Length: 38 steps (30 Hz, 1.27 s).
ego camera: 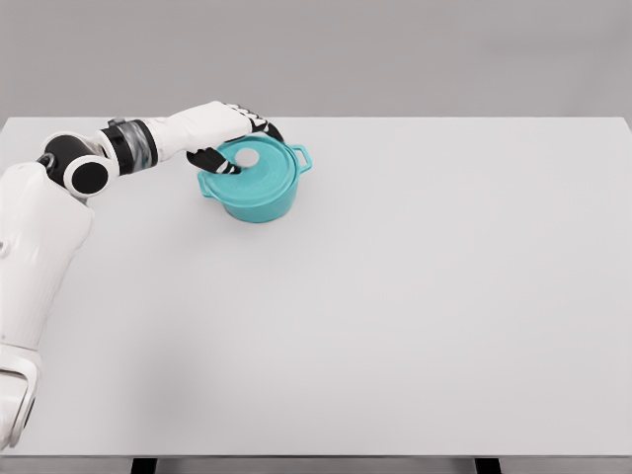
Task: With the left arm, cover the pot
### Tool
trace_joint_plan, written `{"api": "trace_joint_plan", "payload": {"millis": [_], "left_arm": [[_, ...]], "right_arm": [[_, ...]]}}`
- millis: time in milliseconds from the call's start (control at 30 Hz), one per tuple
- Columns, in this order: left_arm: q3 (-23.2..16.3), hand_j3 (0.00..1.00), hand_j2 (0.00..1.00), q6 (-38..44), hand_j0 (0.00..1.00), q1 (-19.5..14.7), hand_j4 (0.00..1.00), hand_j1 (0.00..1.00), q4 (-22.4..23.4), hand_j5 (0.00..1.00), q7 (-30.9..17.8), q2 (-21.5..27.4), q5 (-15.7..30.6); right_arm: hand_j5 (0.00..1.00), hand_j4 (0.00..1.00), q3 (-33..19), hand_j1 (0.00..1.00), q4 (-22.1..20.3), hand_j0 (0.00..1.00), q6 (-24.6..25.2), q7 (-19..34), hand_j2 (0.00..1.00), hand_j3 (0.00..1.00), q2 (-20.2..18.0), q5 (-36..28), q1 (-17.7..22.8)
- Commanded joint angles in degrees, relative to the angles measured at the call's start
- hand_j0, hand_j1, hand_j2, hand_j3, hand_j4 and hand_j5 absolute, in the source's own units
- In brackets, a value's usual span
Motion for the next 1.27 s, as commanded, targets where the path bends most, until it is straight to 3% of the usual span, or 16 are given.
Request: {"api": "trace_joint_plan", "payload": {"millis": [0, 100, 300, 400, 567, 667, 733, 800, 867, 1233], "left_arm": [[0.08, 0.87, 0.87, 0.17, 0.87, 0.00, 0.87, 0.87, -0.11, 0.87, 0.03, 0.02, 0.37], [0.08, 0.94, 0.94, 0.17, 0.94, -0.26, 0.94, 0.94, -0.11, 0.94, 0.03, 0.10, 0.37], [0.25, 0.94, 0.94, 0.17, 0.94, -0.61, 0.94, 0.94, -0.55, 0.94, 0.03, 0.72, 1.16], [0.69, 0.94, 0.94, 0.17, 0.94, -0.97, 0.94, 0.94, -3.18, 0.94, 0.03, 4.85, 1.51], [0.60, 1.00, 1.00, 0.17, 1.00, 0.53, 1.00, 1.00, -7.49, 1.00, 0.03, 14.51, 10.82], [0.78, 1.00, 1.00, 0.17, 1.00, 3.95, 1.00, 1.00, -8.90, 1.00, 0.03, 22.33, 18.64], [2.09, 1.00, 1.00, 0.17, 1.00, 7.64, 1.00, 1.00, -8.28, 1.00, 0.03, 24.98, 21.11], [5.52, 1.00, 1.00, 0.17, 1.00, 12.56, 1.00, 1.00, -8.63, 1.00, 0.03, 25.42, 21.55], [7.54, 1.00, 1.00, 0.17, 1.00, 14.50, 1.00, 1.00, -8.46, 1.00, 0.03, 25.59, 21.55], [8.43, 1.00, 1.00, 0.17, 1.00, 14.85, 1.00, 1.00, -8.46, 1.00, 0.03, 25.42, 20.84]], "right_arm": [[1.00, 1.00, 0.00, 1.00, -0.04, 1.00, 0.00, 0.01, 1.00, 1.00, 0.00, 0.00, 0.00], [1.00, 1.00, 0.00, 1.00, 0.04, 1.00, 0.00, 0.01, 1.00, 1.00, 0.00, 0.00, 0.00], [1.00, 1.00, 0.00, 1.00, 0.04, 1.00, 0.00, 0.01, 1.00, 1.00, 0.00, 0.00, 0.00], [1.00, 1.00, 0.00, 1.00, 0.04, 1.00, 0.00, 0.01, 1.00, 1.00, 0.00, 0.00, 0.00], [1.00, 1.00, 0.00, 1.00, -0.04, 1.00, 0.00, 0.01, 1.00, 1.00, 0.00, 0.00, 0.00], [1.00, 1.00, 0.00, 1.00, -0.04, 1.00, 0.00, 0.01, 1.00, 1.00, 0.00, 0.00, -0.09], [1.00, 1.00, 0.00, 1.00, 0.05, 1.00, 0.00, 0.01, 1.00, 1.00, 0.00, 0.00, 0.00], [1.00, 1.00, 0.00, 1.00, -0.04, 1.00, 0.00, 0.01, 1.00, 1.00, 0.00, 0.00, 0.00], [1.00, 1.00, 0.00, 1.00, 0.05, 1.00, 0.00, 0.01, 1.00, 1.00, 0.00, 0.00, 0.00], [1.00, 1.00, 0.00, 1.00, 0.05, 1.00, 0.00, 0.01, 1.00, 1.00, 0.00, 0.00, 0.00]]}}
